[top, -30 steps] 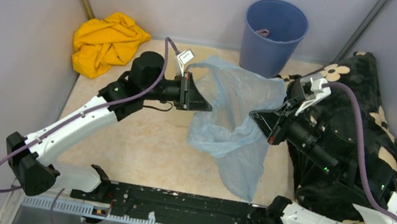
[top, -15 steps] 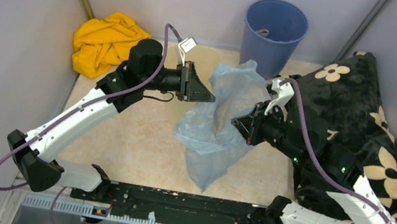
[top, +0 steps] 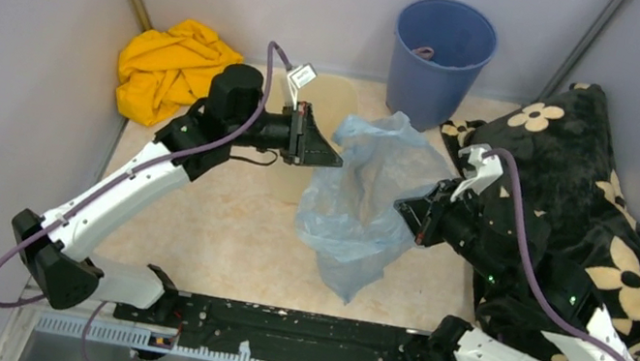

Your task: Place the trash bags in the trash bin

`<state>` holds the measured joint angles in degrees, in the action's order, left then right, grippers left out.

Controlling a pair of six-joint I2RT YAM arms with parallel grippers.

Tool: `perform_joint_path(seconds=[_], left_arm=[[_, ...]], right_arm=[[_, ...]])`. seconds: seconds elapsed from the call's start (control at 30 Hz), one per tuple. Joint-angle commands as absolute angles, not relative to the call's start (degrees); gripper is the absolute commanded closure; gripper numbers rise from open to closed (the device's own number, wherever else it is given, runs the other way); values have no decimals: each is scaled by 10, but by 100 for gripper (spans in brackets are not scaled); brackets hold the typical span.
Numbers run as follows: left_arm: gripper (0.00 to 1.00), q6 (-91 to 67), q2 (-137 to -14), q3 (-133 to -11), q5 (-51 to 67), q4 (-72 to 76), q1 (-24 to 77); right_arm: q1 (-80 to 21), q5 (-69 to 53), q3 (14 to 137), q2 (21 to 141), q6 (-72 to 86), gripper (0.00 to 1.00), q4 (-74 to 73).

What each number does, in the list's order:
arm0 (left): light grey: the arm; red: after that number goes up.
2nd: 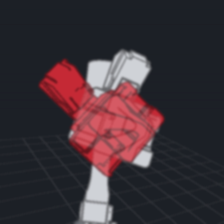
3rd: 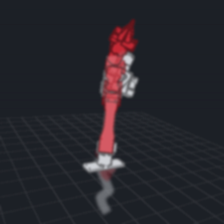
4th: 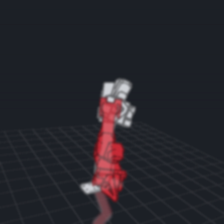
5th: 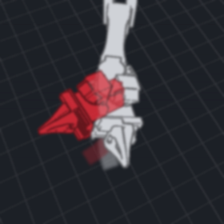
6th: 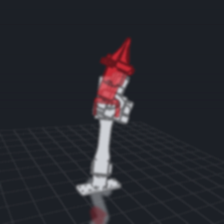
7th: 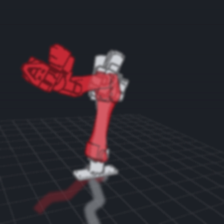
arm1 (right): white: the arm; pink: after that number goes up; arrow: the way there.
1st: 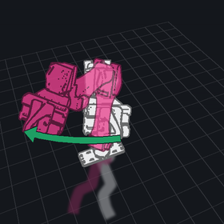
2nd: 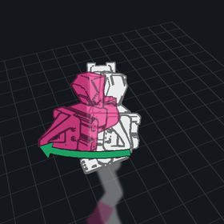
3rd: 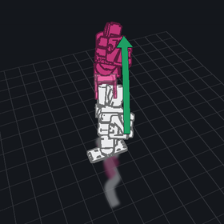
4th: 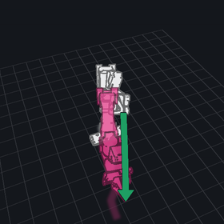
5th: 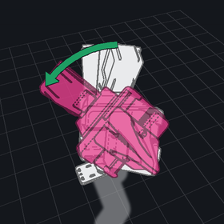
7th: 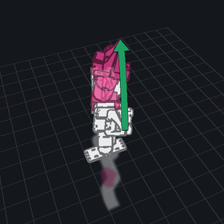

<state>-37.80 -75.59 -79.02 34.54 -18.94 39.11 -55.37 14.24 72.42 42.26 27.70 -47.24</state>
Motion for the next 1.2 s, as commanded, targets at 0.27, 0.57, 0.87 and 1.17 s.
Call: perform_joint_path(seconds=[0.27, 0.57, 0.87, 1.17], left_arm=[[100, -365, -634, -752, 321, -196, 389], [100, -354, -626, -754, 306, -197, 388], [100, -321, -640, -773, 282, -228, 389], [99, -304, -654, -772, 277, -197, 383]], right_arm=[[-559, 94, 655, 392, 317, 100, -434], [-559, 79, 763, 446, 280, 100, -472], [-559, 68, 787, 457, 255, 100, -436], [-559, 91, 784, 465, 230, 100, -402]])
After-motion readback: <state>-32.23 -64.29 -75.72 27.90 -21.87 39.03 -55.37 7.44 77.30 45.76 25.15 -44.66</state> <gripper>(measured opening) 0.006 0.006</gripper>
